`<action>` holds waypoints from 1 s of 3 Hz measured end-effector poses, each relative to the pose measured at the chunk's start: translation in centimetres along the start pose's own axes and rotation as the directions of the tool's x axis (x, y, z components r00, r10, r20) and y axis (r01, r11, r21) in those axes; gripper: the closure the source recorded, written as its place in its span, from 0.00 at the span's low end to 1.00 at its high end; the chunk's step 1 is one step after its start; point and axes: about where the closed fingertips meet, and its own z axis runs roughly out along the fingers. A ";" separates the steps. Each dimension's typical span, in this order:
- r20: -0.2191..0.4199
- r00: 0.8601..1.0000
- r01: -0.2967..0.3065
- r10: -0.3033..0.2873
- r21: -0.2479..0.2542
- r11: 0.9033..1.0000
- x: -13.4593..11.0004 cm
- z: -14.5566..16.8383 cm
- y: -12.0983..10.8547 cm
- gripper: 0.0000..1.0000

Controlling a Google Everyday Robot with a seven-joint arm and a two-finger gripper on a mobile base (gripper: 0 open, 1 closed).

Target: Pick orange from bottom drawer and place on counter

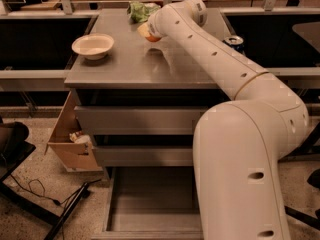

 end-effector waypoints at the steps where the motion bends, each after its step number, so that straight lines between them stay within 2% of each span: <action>1: 0.000 1.000 0.000 0.000 0.000 1.000 0.0 0.0 0.0 0.27; 2: 0.000 1.000 0.000 0.000 0.000 1.000 0.0 0.0 0.0 0.04; 3: 0.000 1.000 0.000 0.000 0.000 1.000 0.0 0.0 0.0 0.00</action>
Offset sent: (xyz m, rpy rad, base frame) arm 0.0000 0.0000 0.0000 0.0000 0.0000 0.0000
